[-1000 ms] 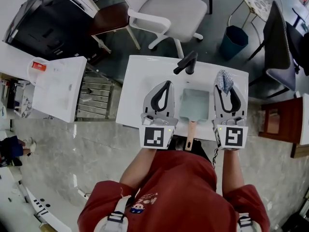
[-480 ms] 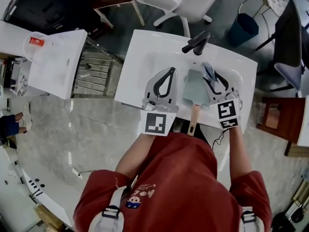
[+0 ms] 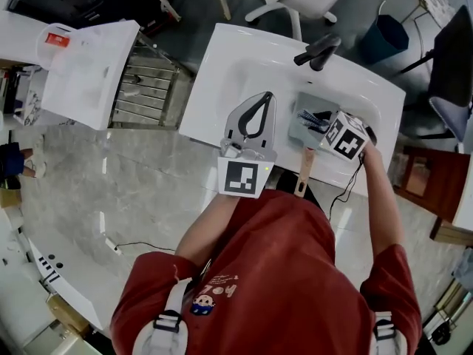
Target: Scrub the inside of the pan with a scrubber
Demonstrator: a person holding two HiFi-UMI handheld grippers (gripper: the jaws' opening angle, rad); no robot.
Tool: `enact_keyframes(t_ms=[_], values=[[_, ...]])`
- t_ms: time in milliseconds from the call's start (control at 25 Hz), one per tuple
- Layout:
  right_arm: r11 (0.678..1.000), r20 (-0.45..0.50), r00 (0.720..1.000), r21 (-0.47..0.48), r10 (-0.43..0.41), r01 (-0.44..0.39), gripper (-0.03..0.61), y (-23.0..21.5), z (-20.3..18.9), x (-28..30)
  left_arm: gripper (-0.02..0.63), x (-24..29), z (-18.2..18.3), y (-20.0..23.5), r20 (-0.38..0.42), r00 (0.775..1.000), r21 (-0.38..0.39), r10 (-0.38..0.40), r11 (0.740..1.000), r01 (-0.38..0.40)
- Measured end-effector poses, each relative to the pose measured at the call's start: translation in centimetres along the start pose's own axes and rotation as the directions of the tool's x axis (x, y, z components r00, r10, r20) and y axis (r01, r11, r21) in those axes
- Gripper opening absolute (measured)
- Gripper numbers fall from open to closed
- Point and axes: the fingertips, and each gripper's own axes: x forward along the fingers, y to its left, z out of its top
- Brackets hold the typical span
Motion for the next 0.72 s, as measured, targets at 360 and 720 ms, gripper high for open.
enact_keyframes(t_ms=[360,720], values=[[0.952,-0.23,0.934,-0.072,0.274,-0.297,0.158,2.1,-1.3,4.2,0.014,-0.8,-1.2,0.6,-0.022,1.0,-0.021,0.008,1.0,-0.009],[0.887,-0.35,0.846,-0.079,0.403,-0.455,0.149,2.9,-1.9,5.5,0.014,-0.8,-1.6,0.9,-0.034,0.999,-0.029,0.006,1.0,-0.007]])
